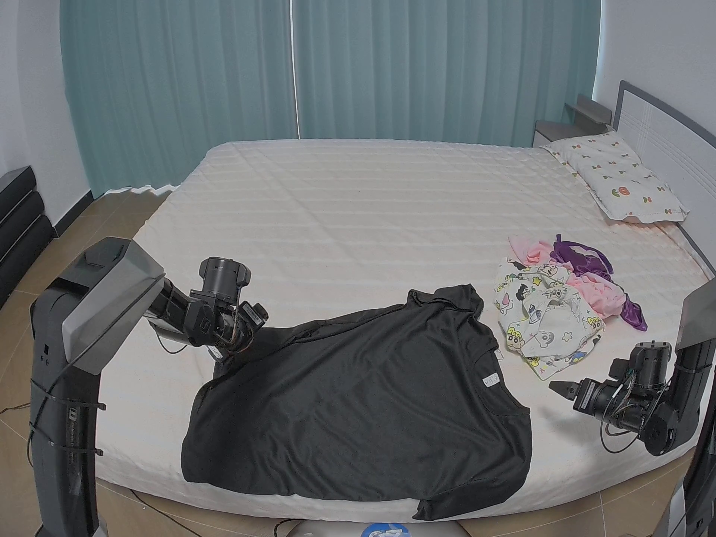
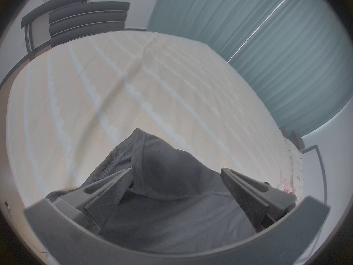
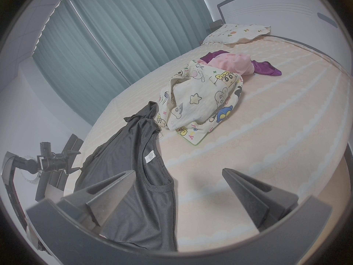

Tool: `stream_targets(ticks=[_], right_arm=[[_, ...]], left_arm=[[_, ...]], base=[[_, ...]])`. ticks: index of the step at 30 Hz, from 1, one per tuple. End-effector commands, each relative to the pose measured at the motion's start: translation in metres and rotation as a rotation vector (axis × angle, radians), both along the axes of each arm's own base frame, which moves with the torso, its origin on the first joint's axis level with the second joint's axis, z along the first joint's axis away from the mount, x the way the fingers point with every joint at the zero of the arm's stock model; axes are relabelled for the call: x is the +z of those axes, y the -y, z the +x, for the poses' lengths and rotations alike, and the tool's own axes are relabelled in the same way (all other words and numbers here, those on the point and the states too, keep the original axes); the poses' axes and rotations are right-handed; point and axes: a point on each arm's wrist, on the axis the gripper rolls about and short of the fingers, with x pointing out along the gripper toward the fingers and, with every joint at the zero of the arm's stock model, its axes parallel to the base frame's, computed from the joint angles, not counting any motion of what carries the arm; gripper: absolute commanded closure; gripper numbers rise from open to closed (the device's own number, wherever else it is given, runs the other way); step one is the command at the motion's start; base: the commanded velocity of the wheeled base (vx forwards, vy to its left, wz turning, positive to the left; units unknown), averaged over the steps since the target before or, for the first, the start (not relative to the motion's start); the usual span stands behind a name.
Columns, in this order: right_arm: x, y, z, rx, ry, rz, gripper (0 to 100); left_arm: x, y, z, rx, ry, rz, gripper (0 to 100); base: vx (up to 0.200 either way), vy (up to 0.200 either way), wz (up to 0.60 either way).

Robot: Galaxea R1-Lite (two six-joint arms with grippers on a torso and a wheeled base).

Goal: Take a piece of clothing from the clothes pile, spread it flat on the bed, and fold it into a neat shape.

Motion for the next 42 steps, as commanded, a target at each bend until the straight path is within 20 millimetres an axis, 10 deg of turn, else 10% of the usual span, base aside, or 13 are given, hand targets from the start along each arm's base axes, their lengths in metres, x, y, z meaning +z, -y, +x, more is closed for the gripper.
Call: stream_targets(ticks=[1, 16, 17, 42], right_arm=[[-0.01, -0.002, 0.002, -0.005, -0.032, -0.009, 0], [-0.015, -0.007, 0.002, -0.018, -0.002, -0.027, 0], [-0.015, -0.007, 0.002, -0.018, -0.004, -0.027, 0], [-0.019, -0.007, 0.003, -0.019, -0.013, -0.026, 0]], left_arm=[[-0.019, -0.01, 0.004, 0.022, -0.041, 0.002, 0], [-0.011, -0.006, 0.0, -0.003, -0.028, -0.024, 0], [-0.013, -0.005, 0.003, -0.005, -0.026, -0.023, 100], [-0.005, -0.064, 0.06, 0.239, 0.162, -0.151, 100]], base=[[0.0, 0.0, 0.0], [0.0, 0.0, 0.0], [0.0, 0.0, 0.0], [0.0, 0.0, 0.0]])
